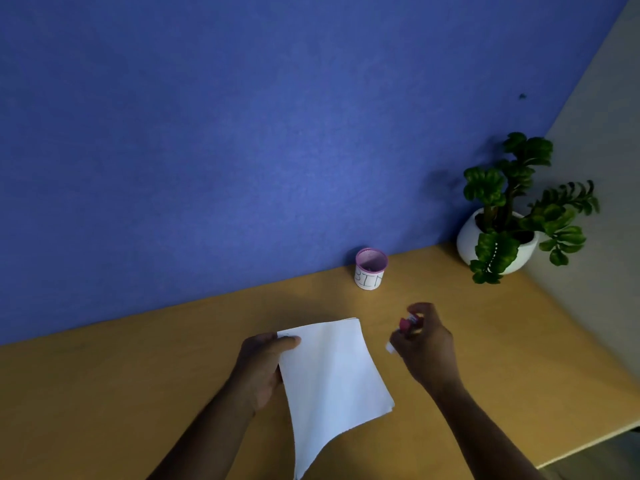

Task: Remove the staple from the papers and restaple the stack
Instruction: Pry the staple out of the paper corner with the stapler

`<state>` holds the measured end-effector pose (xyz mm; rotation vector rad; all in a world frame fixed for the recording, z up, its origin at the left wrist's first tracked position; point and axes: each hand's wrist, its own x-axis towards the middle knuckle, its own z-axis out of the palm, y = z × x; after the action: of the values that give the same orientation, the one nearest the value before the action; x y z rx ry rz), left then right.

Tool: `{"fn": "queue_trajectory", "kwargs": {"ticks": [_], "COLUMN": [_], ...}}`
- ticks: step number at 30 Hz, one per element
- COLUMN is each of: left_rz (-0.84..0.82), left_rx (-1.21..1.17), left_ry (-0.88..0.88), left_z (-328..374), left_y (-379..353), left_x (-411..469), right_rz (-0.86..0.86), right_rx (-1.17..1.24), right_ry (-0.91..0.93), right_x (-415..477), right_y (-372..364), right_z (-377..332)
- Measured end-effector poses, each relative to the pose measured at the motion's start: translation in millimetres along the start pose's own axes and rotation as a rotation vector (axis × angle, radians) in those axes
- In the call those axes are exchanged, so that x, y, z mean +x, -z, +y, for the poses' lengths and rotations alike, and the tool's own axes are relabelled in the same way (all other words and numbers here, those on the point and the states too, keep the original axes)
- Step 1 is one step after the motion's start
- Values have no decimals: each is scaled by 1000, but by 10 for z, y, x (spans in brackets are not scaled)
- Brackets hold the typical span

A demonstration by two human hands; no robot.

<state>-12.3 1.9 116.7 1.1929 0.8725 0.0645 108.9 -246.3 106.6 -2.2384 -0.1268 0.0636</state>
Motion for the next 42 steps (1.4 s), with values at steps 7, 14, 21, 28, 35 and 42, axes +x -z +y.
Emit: {"fn": "queue_trajectory", "kwargs": {"ticks": [7,14,21,28,35,42], "left_rz": [-17,-22,-84,-83,20,93], "left_rx": [-181,-380,-467,-368,-289,-293], "left_ry": [-35,8,-3,-98,-245,-322], "left_z": [-54,26,72,31,-40,-66], "left_y": [-277,-356,-416,-437,-532,-630], "left_x": [-207,-429,-633,-765,-898,-985], "right_rz": [-38,-25,19,-148,-219,-115], "right_rx": [382,329,148,96,184,258], "right_ry": [130,217,418,396,351,278], "right_x": [-514,-854,-905,-921,-1013,-1066], "right_y": [-57,-194,-128,-19,-9,-101], "right_z": [-731,-685,-640,-638,-750,-755]}}
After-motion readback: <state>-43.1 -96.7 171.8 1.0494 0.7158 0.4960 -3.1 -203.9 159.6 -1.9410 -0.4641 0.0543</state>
